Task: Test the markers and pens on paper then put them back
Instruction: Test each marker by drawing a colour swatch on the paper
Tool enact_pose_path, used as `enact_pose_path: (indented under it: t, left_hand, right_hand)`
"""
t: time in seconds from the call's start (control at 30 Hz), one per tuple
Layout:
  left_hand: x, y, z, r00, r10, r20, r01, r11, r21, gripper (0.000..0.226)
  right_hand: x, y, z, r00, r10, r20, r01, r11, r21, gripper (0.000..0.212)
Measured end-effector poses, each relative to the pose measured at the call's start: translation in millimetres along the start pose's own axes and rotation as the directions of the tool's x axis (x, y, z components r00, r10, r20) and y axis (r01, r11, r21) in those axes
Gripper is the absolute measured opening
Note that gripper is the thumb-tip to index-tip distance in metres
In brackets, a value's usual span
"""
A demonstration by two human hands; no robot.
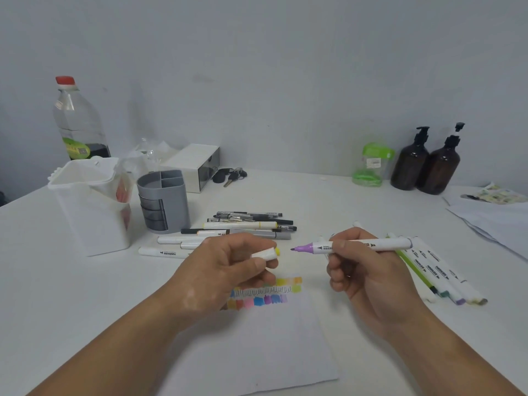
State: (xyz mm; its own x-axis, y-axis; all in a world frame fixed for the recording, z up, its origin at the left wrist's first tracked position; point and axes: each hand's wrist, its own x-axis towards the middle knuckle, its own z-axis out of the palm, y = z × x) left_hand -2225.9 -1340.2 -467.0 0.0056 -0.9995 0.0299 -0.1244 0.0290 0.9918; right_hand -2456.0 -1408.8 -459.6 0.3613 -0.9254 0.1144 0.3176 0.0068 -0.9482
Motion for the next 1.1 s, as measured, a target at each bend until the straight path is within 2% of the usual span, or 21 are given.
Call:
enact_pose_path:
  t: [0.2,0.37,0.6,0.73,0.83,0.97,1.03,1.1]
  left_hand:
    - [-0.8,2.1,1.1,1.000,0.025,0.016,-0.025,0.999,0.023,0.017]
    - [-1.5,3.9,6.3,1.000,0.023,0.022,-0.024,0.998,0.055,0.014]
    - [-2.3,2.1,13.9,0.994,0.105,-0.028,-0.105,0.994,-0.004,0.018]
    - [-3.6,1.1,14.0,0.991,0.133,-0.035,-0.133,0.991,-0.002,0.017]
    - [-4.4,4.2,12.3,0.987,0.157,-0.047,-0.155,0.987,0.027,0.014]
    - [-0.5,5.5,7.0,0.985,0.133,-0.106,-0.122,0.986,0.110,0.012]
    - [1.9,4.8,-2.3,0.978,0.114,-0.177,-0.097,0.990,0.106,0.019]
    - [3.2,4.8,-10.6,0.968,0.083,-0.237,-0.065,0.994,0.083,0.023]
  right_hand:
    - [-1.0,3.2,2.8,0.999,-0.001,0.047,0.002,1.000,-0.022,0.013]
    - [-3.8,7.3,7.9,0.995,0.019,0.100,-0.010,0.996,-0.086,0.003]
    - [-5.8,8.0,8.7,0.994,0.033,0.106,-0.024,0.996,-0.088,0.004]
    - [-6.4,10.6,11.3,0.992,0.062,0.114,-0.056,0.997,-0.053,0.018]
    - [-6.4,13.8,13.1,0.990,0.064,0.122,-0.058,0.997,-0.053,0.016]
    - [-2.8,7.0,9.0,0.991,0.027,0.132,-0.017,0.997,-0.077,0.037]
    - [-2.0,1.0,3.1,0.992,0.031,0.124,-0.020,0.996,-0.088,0.029]
    - [-3.3,-4.0,-0.9,0.994,0.031,0.104,-0.004,0.967,-0.253,0.013]
